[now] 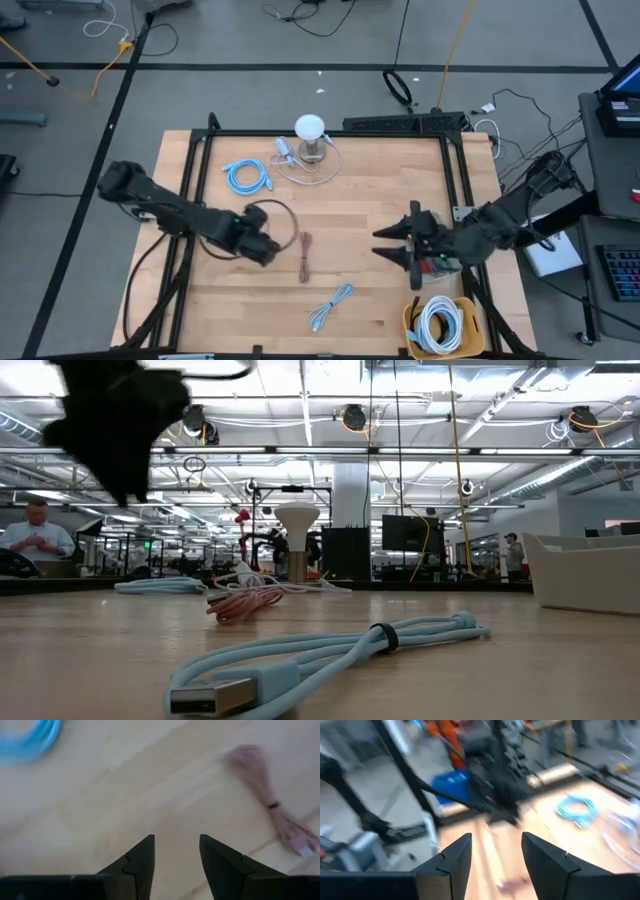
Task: Pick & Place USB Port
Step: Put the pink USB cable into the gray bin
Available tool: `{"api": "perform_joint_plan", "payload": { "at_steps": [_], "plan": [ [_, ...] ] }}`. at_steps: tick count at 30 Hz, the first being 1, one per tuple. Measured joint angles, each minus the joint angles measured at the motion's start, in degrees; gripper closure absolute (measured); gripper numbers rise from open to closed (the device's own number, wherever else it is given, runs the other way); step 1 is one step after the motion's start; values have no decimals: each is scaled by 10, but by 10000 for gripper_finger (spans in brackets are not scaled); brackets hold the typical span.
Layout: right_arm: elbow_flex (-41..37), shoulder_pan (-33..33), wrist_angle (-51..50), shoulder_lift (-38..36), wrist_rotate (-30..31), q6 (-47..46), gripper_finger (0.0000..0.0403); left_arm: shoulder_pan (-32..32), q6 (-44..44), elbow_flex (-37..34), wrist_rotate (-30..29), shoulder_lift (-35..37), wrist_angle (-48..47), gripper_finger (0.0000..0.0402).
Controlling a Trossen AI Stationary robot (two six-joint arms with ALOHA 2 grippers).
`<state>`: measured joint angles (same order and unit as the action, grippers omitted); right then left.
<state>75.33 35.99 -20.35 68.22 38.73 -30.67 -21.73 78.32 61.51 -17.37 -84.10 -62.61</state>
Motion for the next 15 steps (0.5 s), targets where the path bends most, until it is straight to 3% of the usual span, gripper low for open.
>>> {"api": "perform_joint_plan", "payload": {
  "at_steps": [6, 11, 15],
  "plan": [
    [0, -41, -131, 0, -4, -79, 238, -3, 158, -139, 15, 103, 144, 243],
    [0, -88, -198, 0, -36, -89, 238, 11, 119, -159, 24, 112, 304, 243],
    [-1, -138, -259, 1, -102, -94, 238, 37, 104, -157, 48, 71, 432, 243]
  ]
}}
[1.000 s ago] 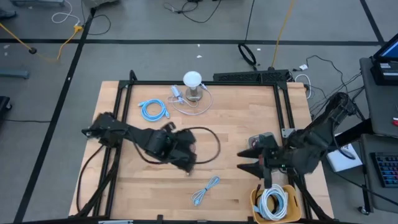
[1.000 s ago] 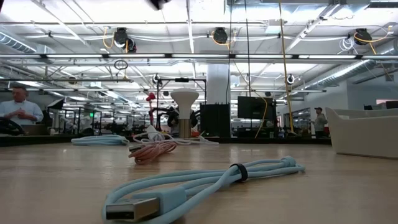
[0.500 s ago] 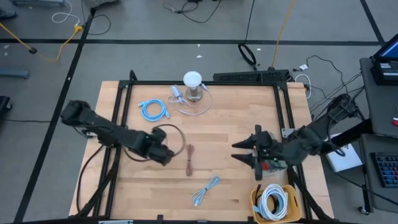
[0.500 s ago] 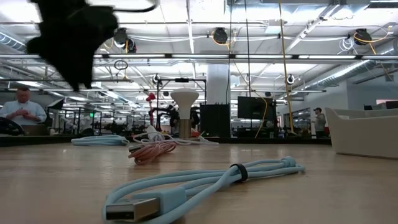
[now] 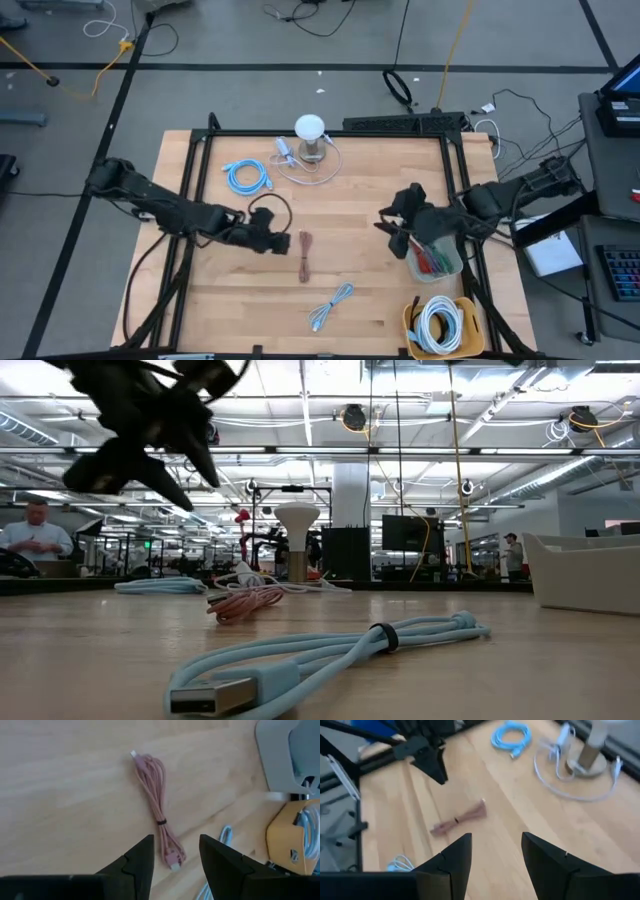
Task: Pick & Place USB Port
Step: Put the pink USB cable into the gray bin
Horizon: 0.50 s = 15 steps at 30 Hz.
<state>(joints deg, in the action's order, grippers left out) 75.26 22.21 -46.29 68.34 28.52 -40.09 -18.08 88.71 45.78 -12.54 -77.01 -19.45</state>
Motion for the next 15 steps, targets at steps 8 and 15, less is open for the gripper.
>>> {"api": "perform_joint_plan", "payload": {
  "at_steps": [8, 15],
  "plan": [
    [0, -34, 1, 1, -48, 31, 238, 43, -45, 102, 85, -148, -15, 243],
    [0, -34, 6, 1, -48, 30, 236, 70, -127, 225, 146, -257, -119, 243]
  ]
}}
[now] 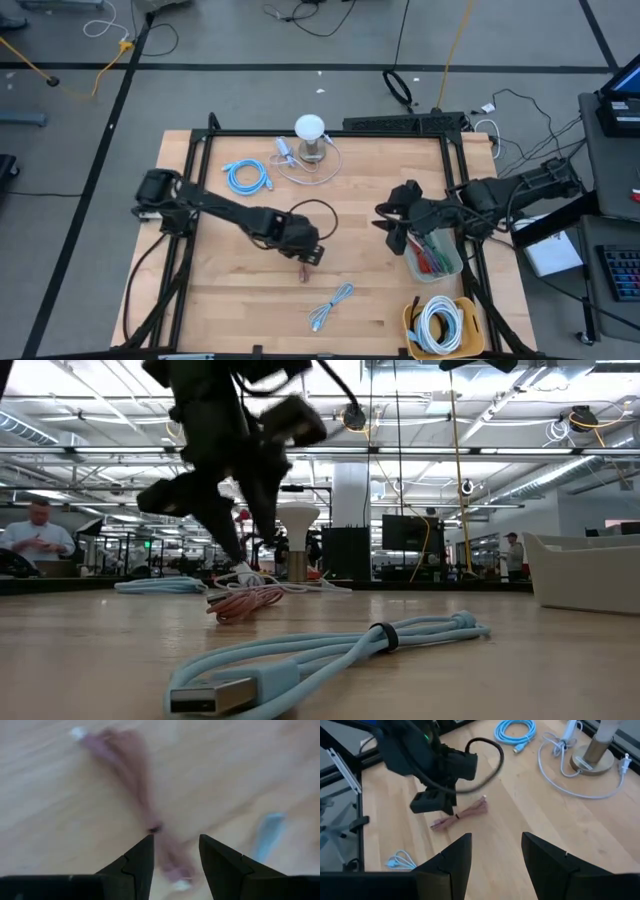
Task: Pick & Place USB Port
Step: Put the pink USB cable into the gray bin
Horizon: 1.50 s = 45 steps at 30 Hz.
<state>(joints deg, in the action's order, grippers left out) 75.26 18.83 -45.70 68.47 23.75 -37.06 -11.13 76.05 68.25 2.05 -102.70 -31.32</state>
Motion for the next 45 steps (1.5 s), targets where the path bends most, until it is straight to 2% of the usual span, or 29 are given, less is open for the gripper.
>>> {"api": "perform_joint_plan", "payload": {
  "at_steps": [3, 8, 30, 42, 45],
  "plan": [
    [0, 0, 0, 0, -1, -11, 237, 8, -21, 28, 26, -28, -58, 243],
    [0, 11, 0, 0, 0, -13, 237, 9, -33, 30, 18, -30, -91, 242],
    [0, 46, 0, 0, 17, -26, 238, 28, -29, 30, 8, -30, -53, 242],
    [0, 51, 5, 0, 17, -26, 238, 20, -14, 32, 43, -104, 0, 243],
    [0, 53, 6, 0, 17, -25, 238, 16, -6, 32, 33, -108, -6, 260]
  ]
}}
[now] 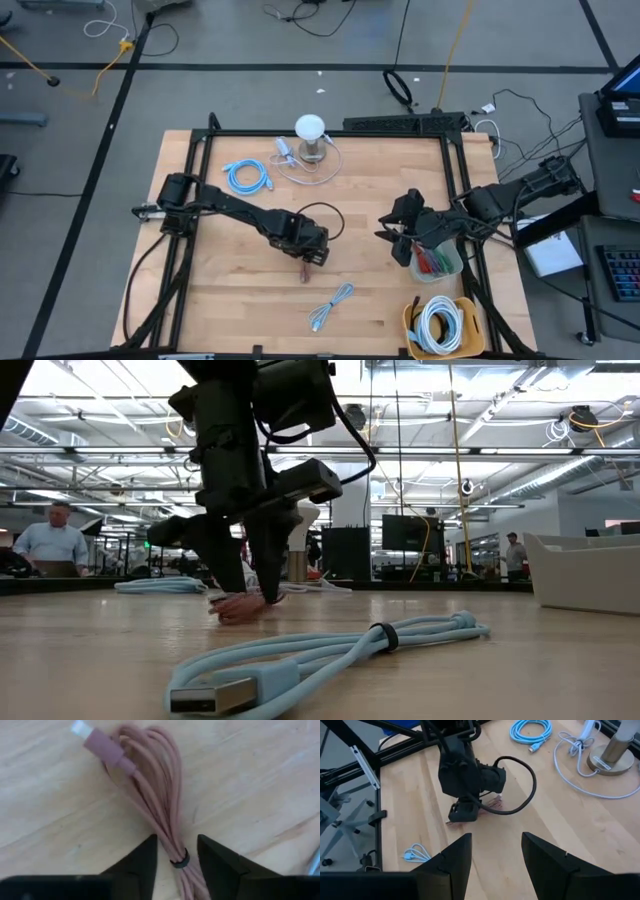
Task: Pick & Place USB Port
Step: Put the pink USB cable into the gray bin
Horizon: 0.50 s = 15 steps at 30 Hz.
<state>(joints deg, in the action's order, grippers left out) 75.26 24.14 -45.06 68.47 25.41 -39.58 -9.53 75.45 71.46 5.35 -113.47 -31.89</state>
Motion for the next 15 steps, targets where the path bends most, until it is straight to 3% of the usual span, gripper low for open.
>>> {"api": "perform_joint_plan", "payload": {
  "at_steps": [5, 10, 15],
  "plan": [
    [0, 0, 1, 0, 0, -3, 238, -2, -19, -4, -31, 19, 12, 378],
    [-21, 0, 70, -3, 0, -33, 238, 1, -64, -3, -99, 57, 100, 391],
    [-107, -1, 249, -19, -31, -65, 238, -17, -85, -3, -249, 130, 168, 391]
  ]
}}
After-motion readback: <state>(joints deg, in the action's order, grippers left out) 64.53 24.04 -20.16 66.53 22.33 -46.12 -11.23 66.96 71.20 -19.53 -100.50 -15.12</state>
